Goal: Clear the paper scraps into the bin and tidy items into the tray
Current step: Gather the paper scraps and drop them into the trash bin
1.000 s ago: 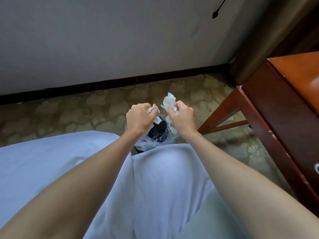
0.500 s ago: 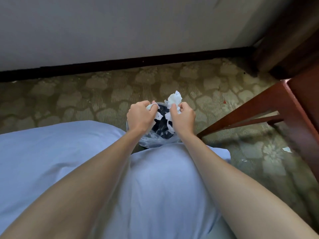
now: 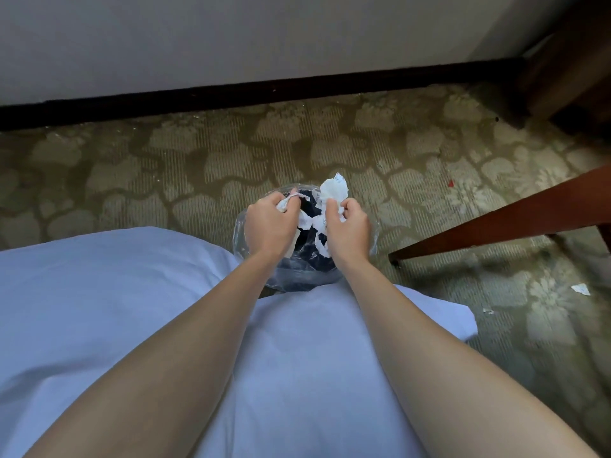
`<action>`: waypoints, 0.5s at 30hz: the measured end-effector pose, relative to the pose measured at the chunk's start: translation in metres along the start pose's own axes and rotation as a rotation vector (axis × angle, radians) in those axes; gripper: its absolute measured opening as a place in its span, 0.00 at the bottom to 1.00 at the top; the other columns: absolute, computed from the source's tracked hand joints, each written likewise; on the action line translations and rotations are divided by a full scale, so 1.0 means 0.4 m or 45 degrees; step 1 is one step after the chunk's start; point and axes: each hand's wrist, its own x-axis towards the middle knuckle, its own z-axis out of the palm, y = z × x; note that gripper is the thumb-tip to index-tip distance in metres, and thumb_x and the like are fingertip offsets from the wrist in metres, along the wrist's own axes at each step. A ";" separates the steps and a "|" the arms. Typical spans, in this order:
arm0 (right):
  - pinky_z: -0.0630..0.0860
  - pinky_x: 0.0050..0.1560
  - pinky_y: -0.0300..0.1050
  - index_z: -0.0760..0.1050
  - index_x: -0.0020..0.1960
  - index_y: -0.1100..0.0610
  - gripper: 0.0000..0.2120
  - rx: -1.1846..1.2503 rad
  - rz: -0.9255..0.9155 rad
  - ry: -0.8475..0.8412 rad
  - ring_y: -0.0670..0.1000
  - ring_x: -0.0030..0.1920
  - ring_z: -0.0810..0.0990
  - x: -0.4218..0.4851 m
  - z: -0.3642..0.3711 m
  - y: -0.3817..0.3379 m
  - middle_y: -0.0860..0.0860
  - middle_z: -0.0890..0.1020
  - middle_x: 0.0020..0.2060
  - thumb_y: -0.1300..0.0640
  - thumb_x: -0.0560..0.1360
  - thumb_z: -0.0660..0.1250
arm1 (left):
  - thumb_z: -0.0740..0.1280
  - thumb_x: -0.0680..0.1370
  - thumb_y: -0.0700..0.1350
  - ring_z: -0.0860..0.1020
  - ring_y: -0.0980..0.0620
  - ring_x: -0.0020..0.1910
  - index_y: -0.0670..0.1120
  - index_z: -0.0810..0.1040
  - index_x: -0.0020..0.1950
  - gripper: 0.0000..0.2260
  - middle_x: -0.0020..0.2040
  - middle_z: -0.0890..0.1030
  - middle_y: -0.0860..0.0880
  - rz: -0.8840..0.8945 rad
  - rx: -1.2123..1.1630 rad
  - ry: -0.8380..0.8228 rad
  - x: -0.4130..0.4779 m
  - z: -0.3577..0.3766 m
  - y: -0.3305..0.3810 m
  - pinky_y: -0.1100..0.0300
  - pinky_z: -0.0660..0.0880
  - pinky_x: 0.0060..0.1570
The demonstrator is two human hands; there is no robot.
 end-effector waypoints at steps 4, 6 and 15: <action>0.61 0.27 0.41 0.59 0.36 0.53 0.17 0.081 0.016 -0.044 0.47 0.28 0.60 0.026 0.028 0.023 0.47 0.64 0.27 0.51 0.80 0.61 | 0.63 0.77 0.57 0.64 0.51 0.26 0.40 0.68 0.31 0.24 0.26 0.71 0.42 -0.023 0.013 -0.003 0.007 0.032 -0.041 0.55 0.61 0.27; 0.60 0.28 0.42 0.60 0.36 0.53 0.17 0.093 0.029 -0.066 0.47 0.28 0.60 0.035 0.042 0.033 0.47 0.64 0.27 0.51 0.80 0.61 | 0.62 0.77 0.60 0.65 0.51 0.26 0.39 0.71 0.34 0.25 0.29 0.76 0.41 -0.057 0.003 0.006 0.018 0.044 -0.053 0.54 0.63 0.27; 0.59 0.30 0.42 0.61 0.37 0.54 0.14 0.112 0.167 -0.160 0.47 0.30 0.59 0.059 0.073 0.056 0.49 0.63 0.30 0.54 0.79 0.62 | 0.64 0.77 0.57 0.71 0.53 0.29 0.46 0.72 0.35 0.17 0.30 0.75 0.51 -0.137 -0.056 -0.042 0.044 0.084 -0.067 0.55 0.68 0.33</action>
